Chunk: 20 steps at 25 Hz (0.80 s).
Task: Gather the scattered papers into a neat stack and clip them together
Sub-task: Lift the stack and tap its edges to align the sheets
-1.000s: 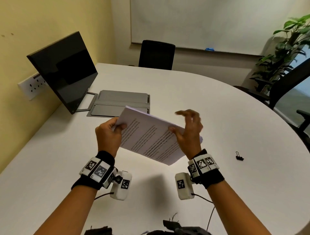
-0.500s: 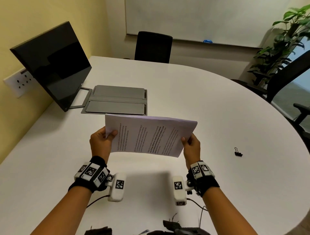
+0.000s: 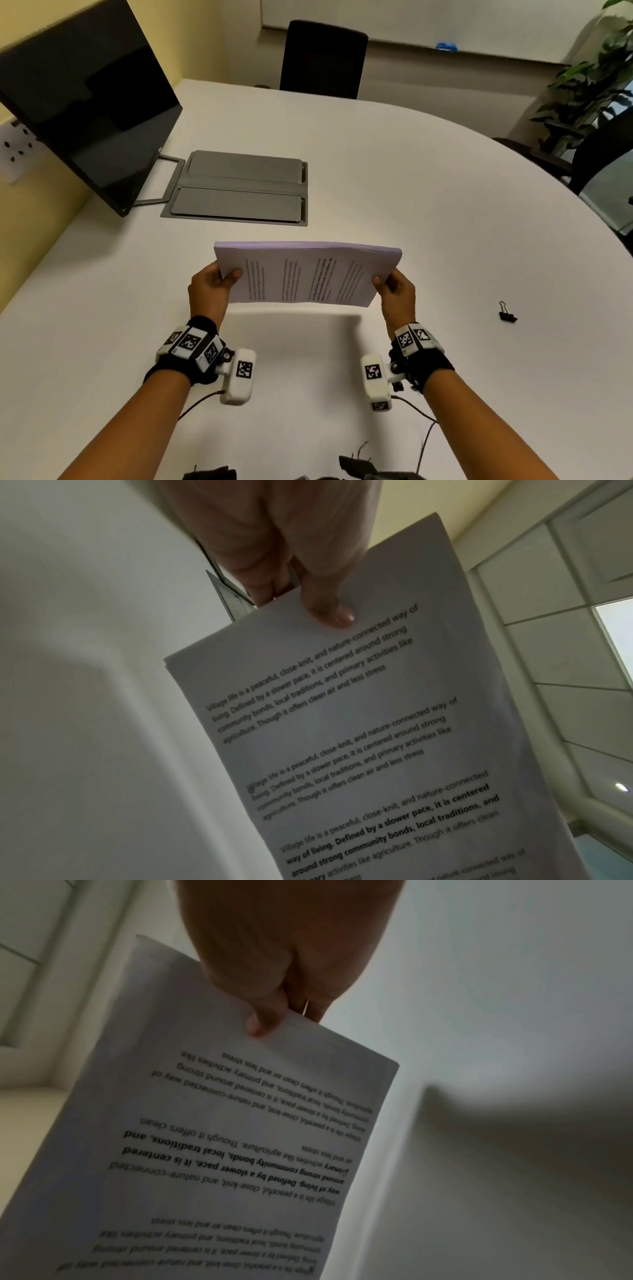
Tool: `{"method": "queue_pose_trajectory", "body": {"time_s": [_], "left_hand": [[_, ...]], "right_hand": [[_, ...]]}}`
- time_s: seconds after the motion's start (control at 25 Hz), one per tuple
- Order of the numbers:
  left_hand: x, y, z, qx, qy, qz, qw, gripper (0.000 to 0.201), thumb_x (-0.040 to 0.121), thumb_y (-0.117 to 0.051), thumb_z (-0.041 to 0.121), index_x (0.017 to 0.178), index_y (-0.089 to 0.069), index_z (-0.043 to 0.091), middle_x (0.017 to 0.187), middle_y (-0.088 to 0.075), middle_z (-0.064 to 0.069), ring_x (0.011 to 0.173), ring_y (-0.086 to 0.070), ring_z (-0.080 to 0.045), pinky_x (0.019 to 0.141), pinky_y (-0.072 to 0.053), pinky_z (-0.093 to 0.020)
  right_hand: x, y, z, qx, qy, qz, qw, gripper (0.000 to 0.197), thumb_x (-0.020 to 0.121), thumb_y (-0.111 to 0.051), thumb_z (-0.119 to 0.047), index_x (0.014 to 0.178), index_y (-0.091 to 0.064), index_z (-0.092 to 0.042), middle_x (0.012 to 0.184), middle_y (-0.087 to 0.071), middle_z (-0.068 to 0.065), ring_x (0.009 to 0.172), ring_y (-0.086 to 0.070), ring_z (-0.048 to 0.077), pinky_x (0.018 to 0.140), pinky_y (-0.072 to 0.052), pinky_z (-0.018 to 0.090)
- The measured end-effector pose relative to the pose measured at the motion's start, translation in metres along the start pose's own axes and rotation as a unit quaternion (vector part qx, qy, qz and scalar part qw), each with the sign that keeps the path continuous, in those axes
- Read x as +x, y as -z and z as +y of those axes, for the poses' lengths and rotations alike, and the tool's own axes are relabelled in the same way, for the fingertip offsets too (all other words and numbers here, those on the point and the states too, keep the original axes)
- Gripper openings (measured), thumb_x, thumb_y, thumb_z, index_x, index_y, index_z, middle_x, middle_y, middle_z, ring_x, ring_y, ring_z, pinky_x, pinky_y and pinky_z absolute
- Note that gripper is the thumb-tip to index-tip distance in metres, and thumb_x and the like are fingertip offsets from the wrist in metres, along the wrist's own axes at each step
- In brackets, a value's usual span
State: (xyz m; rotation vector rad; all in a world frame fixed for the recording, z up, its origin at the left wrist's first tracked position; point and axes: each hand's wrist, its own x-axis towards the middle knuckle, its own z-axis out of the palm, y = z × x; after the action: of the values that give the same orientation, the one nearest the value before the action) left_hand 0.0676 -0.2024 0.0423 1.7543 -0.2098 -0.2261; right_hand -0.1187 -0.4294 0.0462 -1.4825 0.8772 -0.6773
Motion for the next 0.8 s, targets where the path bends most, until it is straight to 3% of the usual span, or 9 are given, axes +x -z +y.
{"method": "queue_pose_trajectory", "body": {"time_s": [0.12,0.28,0.48,0.68,0.8], "left_hand": [[0.006,-0.005,-0.016,-0.011,0.027,-0.013,0.999,0.023,0.085,-0.062,0.010,0.108,-0.064,0.006,0.099,-0.066,-0.008,0.091,-0.061,-0.027,0.086,-0.048,-0.035],[0.005,-0.010,-0.026,-0.024,0.049,-0.020,0.998,0.017,0.087,-0.061,0.011,0.104,-0.062,0.012,0.100,-0.065,-0.010,0.092,-0.060,-0.027,0.086,-0.048,-0.038],[0.007,-0.013,-0.022,-0.040,0.046,0.000,0.998,0.019,0.087,-0.060,0.010,0.106,-0.062,0.010,0.101,-0.064,-0.008,0.091,-0.059,-0.024,0.085,-0.047,-0.034],[0.005,-0.013,-0.032,-0.022,0.043,-0.012,0.999,0.021,0.088,-0.059,0.013,0.108,-0.062,0.010,0.103,-0.065,-0.009,0.093,-0.059,-0.025,0.085,-0.047,-0.035],[0.003,-0.014,-0.029,-0.020,0.038,-0.003,0.999,0.019,0.090,-0.056,0.010,0.107,-0.062,0.009,0.103,-0.065,-0.009,0.092,-0.059,-0.025,0.083,-0.046,-0.033]], "right_hand": [[0.008,0.001,0.012,-0.032,-0.028,-0.020,0.999,0.036,0.087,-0.055,0.004,0.087,-0.064,-0.031,0.096,-0.068,0.004,0.096,-0.061,0.023,0.091,-0.050,0.039],[0.010,0.000,0.026,-0.043,-0.049,-0.032,0.997,0.032,0.087,-0.055,0.003,0.088,-0.062,-0.029,0.098,-0.067,0.004,0.097,-0.060,0.024,0.096,-0.049,0.043],[0.015,-0.004,0.021,-0.017,-0.039,-0.009,0.999,0.034,0.087,-0.053,0.005,0.085,-0.062,-0.027,0.091,-0.067,-0.001,0.090,-0.060,0.020,0.087,-0.049,0.034],[0.016,-0.005,0.033,-0.056,-0.046,-0.011,0.997,0.023,0.088,-0.052,0.004,0.097,-0.061,-0.015,0.099,-0.065,0.008,0.095,-0.059,0.024,0.095,-0.048,0.043],[0.016,-0.007,0.033,-0.043,-0.043,0.007,0.998,0.026,0.088,-0.050,0.006,0.092,-0.061,-0.017,0.096,-0.065,0.007,0.092,-0.059,0.023,0.091,-0.048,0.040]]}}
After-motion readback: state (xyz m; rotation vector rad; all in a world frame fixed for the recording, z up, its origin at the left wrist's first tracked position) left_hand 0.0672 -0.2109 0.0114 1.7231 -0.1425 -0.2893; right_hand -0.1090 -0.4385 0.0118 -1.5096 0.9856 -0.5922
